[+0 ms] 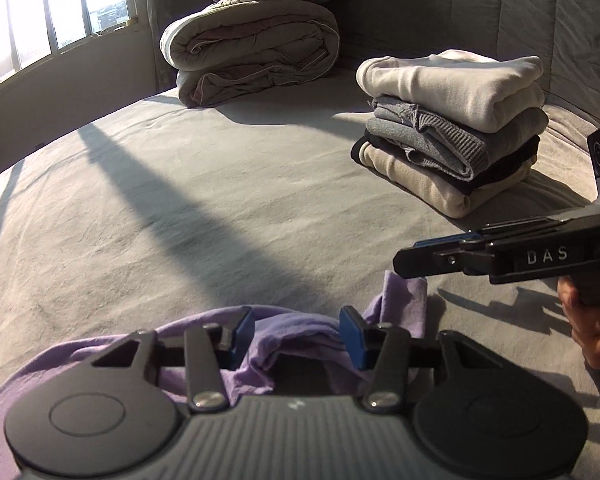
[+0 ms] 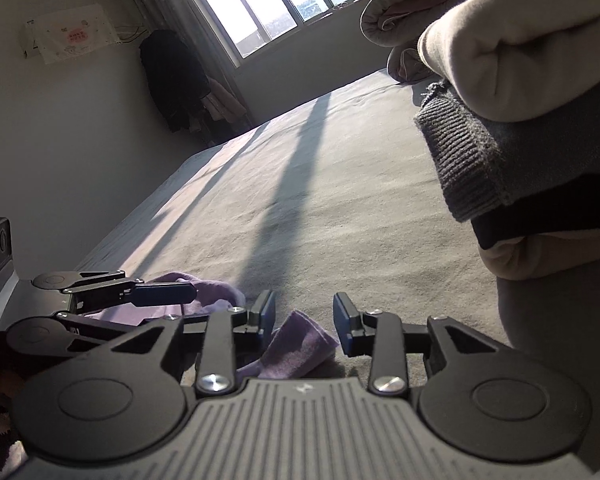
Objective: Fold clothes
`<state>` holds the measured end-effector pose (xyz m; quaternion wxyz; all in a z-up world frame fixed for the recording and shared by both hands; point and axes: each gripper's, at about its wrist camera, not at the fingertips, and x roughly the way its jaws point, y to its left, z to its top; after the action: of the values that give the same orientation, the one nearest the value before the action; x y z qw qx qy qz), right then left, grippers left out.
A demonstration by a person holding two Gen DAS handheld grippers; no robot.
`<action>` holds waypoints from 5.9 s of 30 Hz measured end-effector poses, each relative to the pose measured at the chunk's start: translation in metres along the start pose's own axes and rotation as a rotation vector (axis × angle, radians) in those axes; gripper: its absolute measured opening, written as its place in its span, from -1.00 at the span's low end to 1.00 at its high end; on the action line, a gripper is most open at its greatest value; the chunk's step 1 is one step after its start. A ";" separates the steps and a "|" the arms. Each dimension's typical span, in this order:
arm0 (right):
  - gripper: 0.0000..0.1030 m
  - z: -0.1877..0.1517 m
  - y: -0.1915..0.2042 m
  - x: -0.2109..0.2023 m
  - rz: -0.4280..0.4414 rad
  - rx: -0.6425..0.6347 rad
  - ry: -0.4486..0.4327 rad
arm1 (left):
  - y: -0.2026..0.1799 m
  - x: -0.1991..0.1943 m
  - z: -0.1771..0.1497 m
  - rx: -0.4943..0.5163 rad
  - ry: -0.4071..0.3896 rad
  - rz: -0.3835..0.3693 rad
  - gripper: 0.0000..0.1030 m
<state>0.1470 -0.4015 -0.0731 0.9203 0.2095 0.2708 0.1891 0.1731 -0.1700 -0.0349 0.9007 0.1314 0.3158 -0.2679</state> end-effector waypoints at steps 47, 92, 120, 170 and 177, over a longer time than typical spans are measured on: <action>-0.84 -0.017 0.024 0.005 0.051 -0.398 0.230 | 0.028 -0.026 0.035 -0.296 -0.004 -0.006 -0.95; -0.78 0.049 0.058 0.078 -0.492 -0.632 -0.040 | 0.031 -0.019 0.063 -0.401 -0.022 -0.013 -0.95; -0.59 -0.011 -0.037 -0.049 -0.255 -0.297 0.109 | -0.045 0.045 0.060 0.057 0.137 -0.158 -0.10; -0.41 -0.011 -0.065 0.001 -0.146 0.145 -0.040 | -0.037 0.138 0.090 0.010 0.142 -0.225 -0.57; -0.95 -0.014 -0.072 -0.014 -0.179 0.188 -0.051 | -0.039 0.132 0.101 0.072 0.141 -0.250 -0.15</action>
<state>0.1448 -0.4644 -0.1133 0.9165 0.2745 0.2812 0.0749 0.2885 -0.2955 -0.0443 0.8306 0.1420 0.3823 -0.3793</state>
